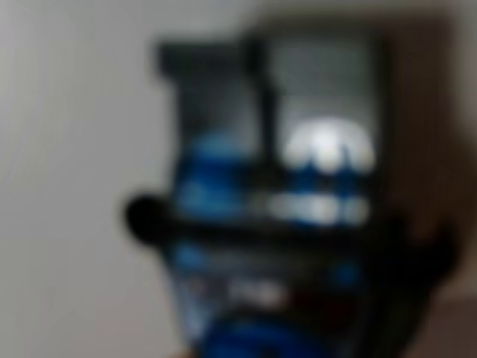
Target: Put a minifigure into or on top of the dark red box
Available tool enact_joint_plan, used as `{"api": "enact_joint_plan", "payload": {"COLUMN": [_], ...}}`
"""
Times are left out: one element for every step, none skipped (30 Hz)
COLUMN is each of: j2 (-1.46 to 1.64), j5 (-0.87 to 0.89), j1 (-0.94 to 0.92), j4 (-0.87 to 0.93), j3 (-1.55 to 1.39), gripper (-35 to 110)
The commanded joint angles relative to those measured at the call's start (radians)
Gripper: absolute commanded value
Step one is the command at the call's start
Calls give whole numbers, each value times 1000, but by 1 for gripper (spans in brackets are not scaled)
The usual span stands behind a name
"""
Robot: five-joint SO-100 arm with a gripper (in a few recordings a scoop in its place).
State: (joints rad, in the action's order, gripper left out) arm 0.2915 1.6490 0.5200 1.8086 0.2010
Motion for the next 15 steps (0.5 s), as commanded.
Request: {"api": "enact_joint_plan", "payload": {"j2": [207,290,387,462,528,586,650,732,822,907,991,1074,1158,1250,1356], "j5": [-239,-278,-308,-371,-440,-515,-592,-649,-696,-752,-798,-842,-891,-937,-979], "j1": [-72,-89,-107,-130,-155,-184,-213,-244,-281,-321,-365,-414,-468,-525,-586], "j4": [32,35,34,34,34,34,34,34,32,31,29,25,8,-21,-63], "j3": [-32,-132,-259,-341,-402,-449,-503,-589,-690,-781,-876,-966,-1062,-1170,-1295], "gripper": [0,0,0,0,0,0,0,0,0,0,0,0,0,0,0]}}
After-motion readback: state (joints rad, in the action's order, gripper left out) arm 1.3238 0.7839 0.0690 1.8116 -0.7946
